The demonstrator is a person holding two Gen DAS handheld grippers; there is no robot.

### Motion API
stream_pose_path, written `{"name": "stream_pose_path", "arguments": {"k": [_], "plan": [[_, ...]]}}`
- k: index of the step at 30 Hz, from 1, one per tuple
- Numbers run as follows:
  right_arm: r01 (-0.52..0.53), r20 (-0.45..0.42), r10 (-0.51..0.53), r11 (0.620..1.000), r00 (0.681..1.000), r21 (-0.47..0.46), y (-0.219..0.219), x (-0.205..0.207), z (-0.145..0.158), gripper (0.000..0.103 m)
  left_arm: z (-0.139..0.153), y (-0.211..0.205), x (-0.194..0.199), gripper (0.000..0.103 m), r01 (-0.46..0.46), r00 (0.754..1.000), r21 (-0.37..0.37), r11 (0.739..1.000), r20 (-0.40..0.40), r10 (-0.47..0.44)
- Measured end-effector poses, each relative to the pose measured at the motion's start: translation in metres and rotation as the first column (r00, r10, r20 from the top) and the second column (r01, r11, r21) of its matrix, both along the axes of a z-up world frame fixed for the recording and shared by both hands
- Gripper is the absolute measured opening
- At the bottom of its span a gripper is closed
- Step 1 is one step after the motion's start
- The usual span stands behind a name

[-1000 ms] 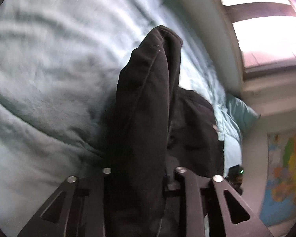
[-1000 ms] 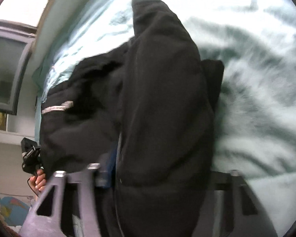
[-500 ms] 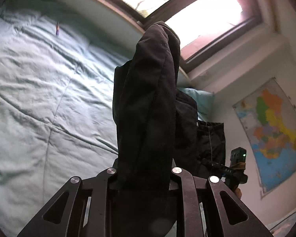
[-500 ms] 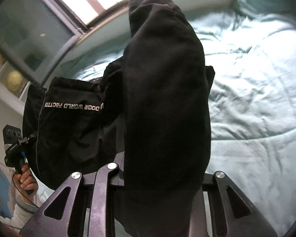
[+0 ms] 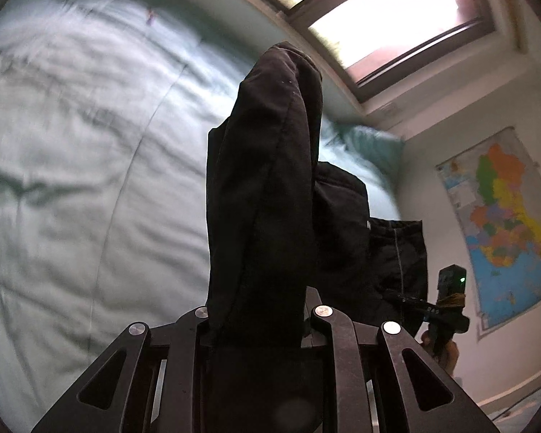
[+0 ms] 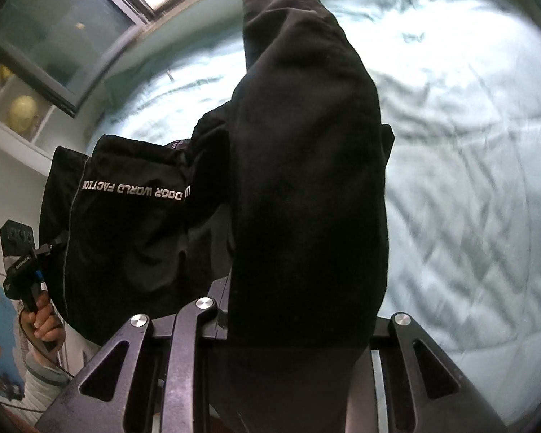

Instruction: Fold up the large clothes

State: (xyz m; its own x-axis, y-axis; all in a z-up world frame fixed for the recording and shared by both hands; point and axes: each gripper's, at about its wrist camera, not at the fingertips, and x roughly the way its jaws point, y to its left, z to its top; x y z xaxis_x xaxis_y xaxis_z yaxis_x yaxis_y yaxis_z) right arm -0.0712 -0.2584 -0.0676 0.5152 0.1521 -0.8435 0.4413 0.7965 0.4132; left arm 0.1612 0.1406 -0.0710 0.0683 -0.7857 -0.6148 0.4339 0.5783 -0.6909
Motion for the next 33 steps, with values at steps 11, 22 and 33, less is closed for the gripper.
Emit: {"name": "stream_pose_path", "arguments": {"k": [11,22,33], "plan": [[0.117,-0.184,-0.099,0.989,0.978,0.093,0.007,-0.027,-0.097,0.035,-0.127,0.028,0.017,0.031,-0.06,0.969,0.208,0.976,-0.222,0.107],[0.311,-0.243,-0.274,0.942,0.93,0.128,-0.034,-0.084,-0.113,0.067,-0.117,0.101,0.052,0.039,-0.179,0.941,0.242,0.954,-0.24,0.238],[0.01,-0.207,-0.034,0.993,0.978,-0.114,0.055,-0.035,-0.064,0.072,-0.067,0.009,-0.015,0.038,0.049,0.998,0.347,0.937,-0.044,-0.036]]}}
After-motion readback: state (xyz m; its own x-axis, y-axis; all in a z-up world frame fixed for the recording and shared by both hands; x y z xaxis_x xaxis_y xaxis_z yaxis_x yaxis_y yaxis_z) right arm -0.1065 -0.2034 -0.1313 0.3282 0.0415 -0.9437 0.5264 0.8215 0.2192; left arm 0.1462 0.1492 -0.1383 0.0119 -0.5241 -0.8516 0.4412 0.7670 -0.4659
